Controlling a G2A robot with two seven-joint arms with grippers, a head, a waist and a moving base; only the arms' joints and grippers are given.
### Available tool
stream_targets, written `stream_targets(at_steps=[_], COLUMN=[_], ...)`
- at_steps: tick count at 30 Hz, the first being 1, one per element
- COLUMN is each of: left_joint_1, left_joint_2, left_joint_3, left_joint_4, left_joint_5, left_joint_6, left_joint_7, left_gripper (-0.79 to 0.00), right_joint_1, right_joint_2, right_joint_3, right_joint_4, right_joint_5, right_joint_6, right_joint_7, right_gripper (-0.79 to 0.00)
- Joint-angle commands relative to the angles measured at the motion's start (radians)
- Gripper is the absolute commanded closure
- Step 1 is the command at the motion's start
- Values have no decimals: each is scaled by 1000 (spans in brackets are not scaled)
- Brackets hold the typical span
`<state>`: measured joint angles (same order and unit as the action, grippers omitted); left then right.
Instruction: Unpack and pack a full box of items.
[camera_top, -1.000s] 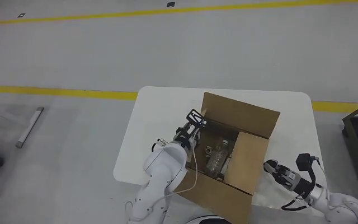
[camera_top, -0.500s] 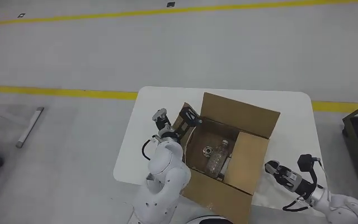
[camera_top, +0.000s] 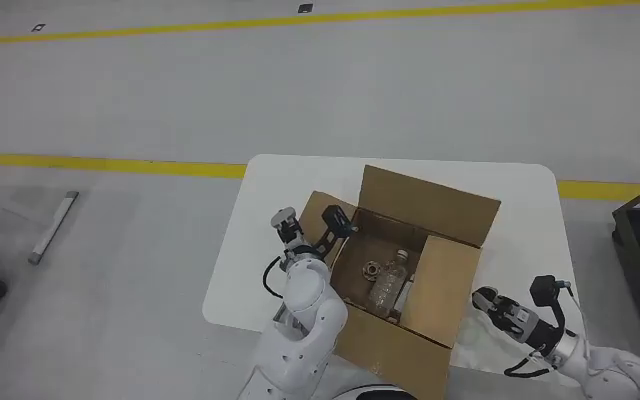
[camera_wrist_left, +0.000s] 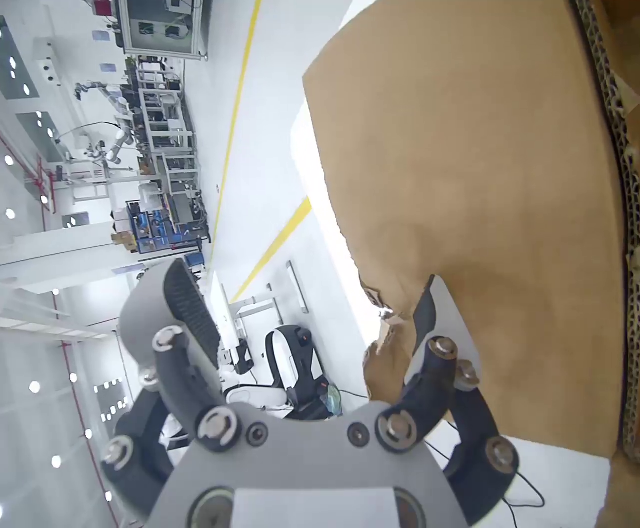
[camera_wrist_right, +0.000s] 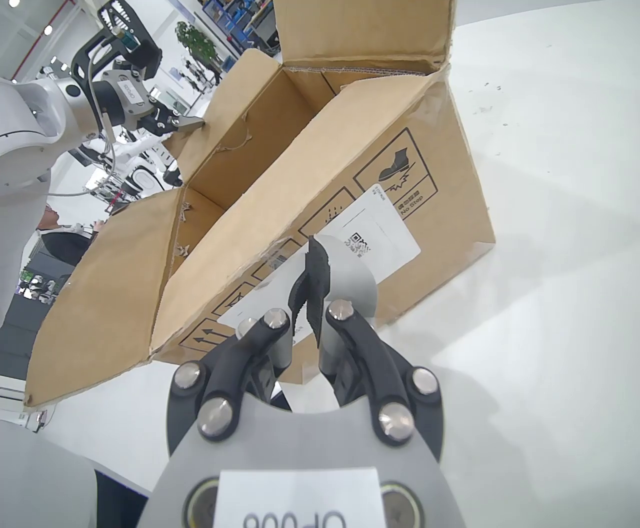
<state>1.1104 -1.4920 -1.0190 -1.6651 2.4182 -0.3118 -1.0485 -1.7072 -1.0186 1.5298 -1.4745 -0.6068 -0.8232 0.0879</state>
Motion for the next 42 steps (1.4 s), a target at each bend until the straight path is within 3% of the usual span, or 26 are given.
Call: stream_targets(at_steps=[1,13,29,42], left_joint_1=[-1,2,57,116], left_joint_2=[-2,-16,-23,-27], left_joint_3=[-4,-14,-26,-20], left_joint_4=[13,50,-146,-219], left_joint_5=[-7,-22,-23,-8], left_joint_6=[-1,-7,-30,-43], left_joint_7=[5,20,66,100], left_gripper=[-785,-785,-785,-785], right_joint_1=[1,4,118,269], right_joint_2=[0,-2,-16,-30], right_joint_3=[0,3,-50,-116], right_joint_4=[1,2,37,68], right_joint_5=[1,4,97,58], right_joint_6=[0,24,161,215], right_joint_7=[0,-2,85,119], right_gripper=[0,0,0,0])
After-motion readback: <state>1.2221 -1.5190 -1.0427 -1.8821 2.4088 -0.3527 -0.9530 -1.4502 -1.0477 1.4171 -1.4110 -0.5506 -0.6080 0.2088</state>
